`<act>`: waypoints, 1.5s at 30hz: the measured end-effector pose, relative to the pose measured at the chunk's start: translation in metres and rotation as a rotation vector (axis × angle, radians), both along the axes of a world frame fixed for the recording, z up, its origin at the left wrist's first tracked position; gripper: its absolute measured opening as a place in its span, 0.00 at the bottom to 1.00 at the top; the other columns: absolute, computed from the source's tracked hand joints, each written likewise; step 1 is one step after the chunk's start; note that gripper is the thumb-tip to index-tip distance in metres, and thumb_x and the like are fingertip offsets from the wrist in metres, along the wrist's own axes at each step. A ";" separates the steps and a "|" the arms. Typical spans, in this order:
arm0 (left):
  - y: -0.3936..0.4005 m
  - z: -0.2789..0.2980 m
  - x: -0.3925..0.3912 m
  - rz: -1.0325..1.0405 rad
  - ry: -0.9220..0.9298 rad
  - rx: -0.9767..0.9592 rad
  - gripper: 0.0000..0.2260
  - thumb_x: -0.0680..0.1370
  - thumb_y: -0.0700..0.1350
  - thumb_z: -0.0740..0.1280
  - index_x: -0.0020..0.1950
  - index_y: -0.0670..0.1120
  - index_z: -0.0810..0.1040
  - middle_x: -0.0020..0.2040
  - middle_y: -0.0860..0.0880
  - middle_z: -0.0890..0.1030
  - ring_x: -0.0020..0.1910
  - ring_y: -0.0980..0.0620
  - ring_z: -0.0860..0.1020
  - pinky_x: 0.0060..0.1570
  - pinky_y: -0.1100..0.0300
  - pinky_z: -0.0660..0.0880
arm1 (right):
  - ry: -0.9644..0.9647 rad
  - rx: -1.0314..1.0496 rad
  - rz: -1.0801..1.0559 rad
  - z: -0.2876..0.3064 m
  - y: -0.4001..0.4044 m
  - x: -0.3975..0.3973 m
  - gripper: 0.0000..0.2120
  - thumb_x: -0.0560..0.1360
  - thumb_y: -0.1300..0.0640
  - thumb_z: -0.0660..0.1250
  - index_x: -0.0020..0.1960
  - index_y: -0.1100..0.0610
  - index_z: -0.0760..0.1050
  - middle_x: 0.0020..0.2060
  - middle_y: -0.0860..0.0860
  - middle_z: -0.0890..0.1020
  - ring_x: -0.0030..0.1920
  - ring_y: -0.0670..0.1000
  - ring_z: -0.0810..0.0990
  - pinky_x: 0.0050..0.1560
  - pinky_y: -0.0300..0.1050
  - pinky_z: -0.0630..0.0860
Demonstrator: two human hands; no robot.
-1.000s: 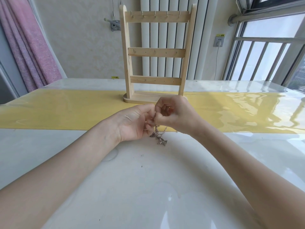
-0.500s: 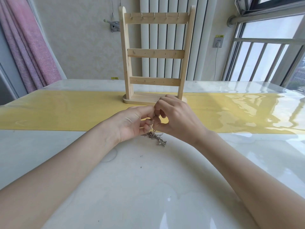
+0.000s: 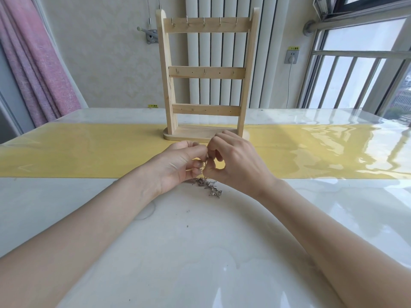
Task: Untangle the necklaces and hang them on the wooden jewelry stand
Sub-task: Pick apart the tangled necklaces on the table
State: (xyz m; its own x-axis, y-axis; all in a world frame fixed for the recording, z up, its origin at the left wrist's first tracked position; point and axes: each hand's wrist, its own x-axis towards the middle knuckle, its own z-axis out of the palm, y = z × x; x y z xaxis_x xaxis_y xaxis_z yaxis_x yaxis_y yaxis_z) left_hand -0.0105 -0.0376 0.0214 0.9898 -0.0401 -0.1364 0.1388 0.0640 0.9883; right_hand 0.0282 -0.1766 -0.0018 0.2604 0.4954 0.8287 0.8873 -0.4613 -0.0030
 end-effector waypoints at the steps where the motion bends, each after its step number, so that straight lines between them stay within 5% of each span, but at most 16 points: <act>1: 0.001 0.000 0.000 0.011 0.000 0.000 0.09 0.72 0.31 0.61 0.39 0.45 0.68 0.33 0.49 0.70 0.24 0.57 0.65 0.23 0.68 0.65 | 0.003 -0.002 -0.001 0.000 0.001 -0.001 0.13 0.69 0.51 0.59 0.35 0.62 0.72 0.30 0.50 0.73 0.34 0.47 0.64 0.31 0.41 0.64; 8: 0.006 0.005 0.001 0.034 -0.003 -0.081 0.08 0.74 0.34 0.62 0.39 0.46 0.69 0.28 0.52 0.73 0.23 0.57 0.66 0.23 0.68 0.64 | 0.131 0.149 0.020 0.001 -0.003 0.002 0.05 0.65 0.59 0.61 0.35 0.62 0.71 0.30 0.47 0.69 0.31 0.45 0.64 0.31 0.41 0.66; 18: 0.006 0.005 -0.002 -0.047 -0.010 -0.091 0.07 0.75 0.36 0.67 0.46 0.47 0.73 0.32 0.52 0.75 0.27 0.58 0.72 0.26 0.68 0.68 | 0.198 0.151 0.050 0.002 -0.002 0.000 0.11 0.66 0.53 0.60 0.36 0.62 0.71 0.30 0.47 0.69 0.33 0.46 0.64 0.31 0.41 0.67; 27: 0.011 0.006 0.001 -0.090 -0.082 -0.018 0.10 0.74 0.35 0.67 0.50 0.47 0.72 0.39 0.47 0.75 0.35 0.55 0.70 0.27 0.68 0.72 | 0.445 0.235 0.038 0.003 -0.002 -0.001 0.03 0.63 0.59 0.63 0.33 0.55 0.68 0.24 0.42 0.67 0.28 0.43 0.68 0.30 0.31 0.65; 38: 0.007 0.005 0.001 -0.229 0.044 -0.220 0.03 0.77 0.34 0.61 0.45 0.39 0.73 0.33 0.48 0.74 0.27 0.58 0.72 0.30 0.69 0.71 | 0.155 0.168 0.022 0.000 -0.002 -0.001 0.09 0.65 0.54 0.60 0.35 0.61 0.71 0.30 0.45 0.68 0.31 0.46 0.64 0.32 0.37 0.64; 45: 0.002 0.007 -0.001 -0.176 -0.013 -0.143 0.09 0.77 0.32 0.60 0.38 0.39 0.72 0.33 0.46 0.71 0.24 0.58 0.68 0.30 0.68 0.72 | 0.243 0.172 0.040 -0.002 -0.004 0.002 0.05 0.65 0.54 0.59 0.36 0.55 0.68 0.30 0.41 0.66 0.31 0.43 0.66 0.32 0.35 0.65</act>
State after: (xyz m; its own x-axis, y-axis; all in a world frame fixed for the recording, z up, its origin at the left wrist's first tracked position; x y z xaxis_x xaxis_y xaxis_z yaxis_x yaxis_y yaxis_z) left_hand -0.0115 -0.0353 0.0279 0.9675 -0.2302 -0.1044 0.1477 0.1797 0.9726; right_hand 0.0301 -0.1807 -0.0035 0.4445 0.3670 0.8172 0.8683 -0.4007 -0.2923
